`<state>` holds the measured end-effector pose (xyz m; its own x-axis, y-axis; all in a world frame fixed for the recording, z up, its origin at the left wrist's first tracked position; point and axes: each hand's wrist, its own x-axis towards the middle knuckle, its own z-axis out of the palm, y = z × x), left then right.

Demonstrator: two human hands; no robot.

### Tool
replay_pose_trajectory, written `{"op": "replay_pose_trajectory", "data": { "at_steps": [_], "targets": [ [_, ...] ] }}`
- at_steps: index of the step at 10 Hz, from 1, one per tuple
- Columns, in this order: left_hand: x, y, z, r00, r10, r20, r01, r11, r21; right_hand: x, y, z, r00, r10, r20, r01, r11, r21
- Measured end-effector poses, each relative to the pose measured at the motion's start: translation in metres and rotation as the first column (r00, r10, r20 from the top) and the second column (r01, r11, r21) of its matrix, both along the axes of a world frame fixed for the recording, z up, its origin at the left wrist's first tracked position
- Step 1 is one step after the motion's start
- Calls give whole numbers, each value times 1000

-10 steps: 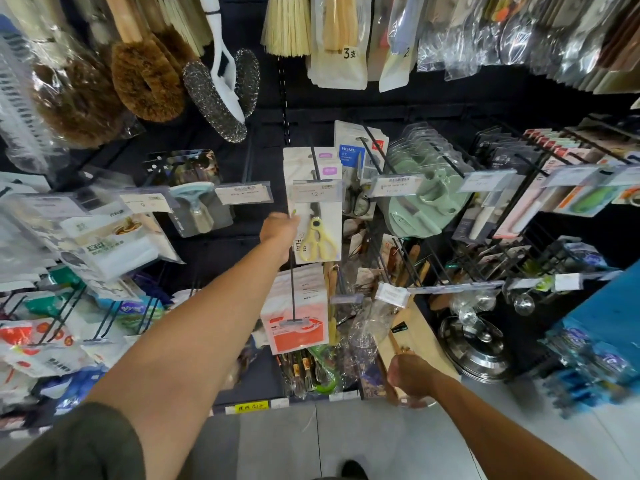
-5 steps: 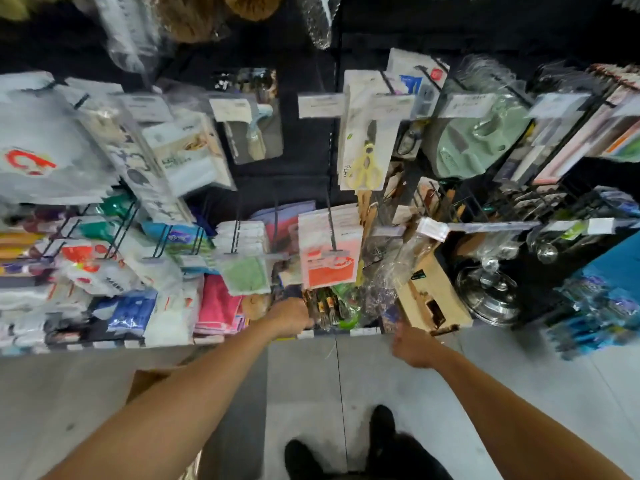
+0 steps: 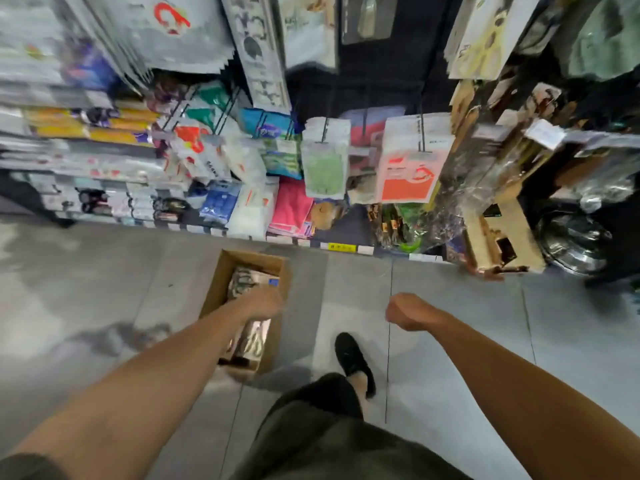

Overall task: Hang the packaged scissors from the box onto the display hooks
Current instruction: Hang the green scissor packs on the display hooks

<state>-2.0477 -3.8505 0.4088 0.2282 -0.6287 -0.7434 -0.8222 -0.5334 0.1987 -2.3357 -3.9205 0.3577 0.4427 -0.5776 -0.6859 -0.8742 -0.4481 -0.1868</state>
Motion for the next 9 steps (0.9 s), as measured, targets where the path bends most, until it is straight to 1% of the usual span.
{"op": "replay_pose_trajectory", "data": {
  "at_steps": [1,2,3,4,5,6,7,8,9],
  "targets": [
    [27,70,6,1000,-24,20,23,999,48,33,41,-16,1000,-28,4,27,996,83],
    [45,110,30,999,-45,-3,45,995,91,62,88,-12,999,32,41,-38,988,151],
    [72,143,37,995,-20,95,10,994,106,89,117,-10,993,41,107,-58,987,153],
    [83,160,42,993,-58,98,43,988,150,114,137,-12,985,-19,171,-14,981,192],
    [95,175,36,993,-73,94,55,982,180,139,151,-19,982,-104,158,65,969,238],
    [110,180,24,989,-78,124,53,980,191,163,162,-34,949,-266,167,195,915,352],
    [129,180,6,992,-121,24,113,972,206,191,172,-49,935,-321,153,243,890,386],
    [162,169,-19,982,-188,-20,188,965,181,227,173,-64,945,-291,149,221,904,366],
    [205,150,-58,971,-236,-47,241,950,198,271,172,-78,916,-380,128,304,866,396]
  ]
}}
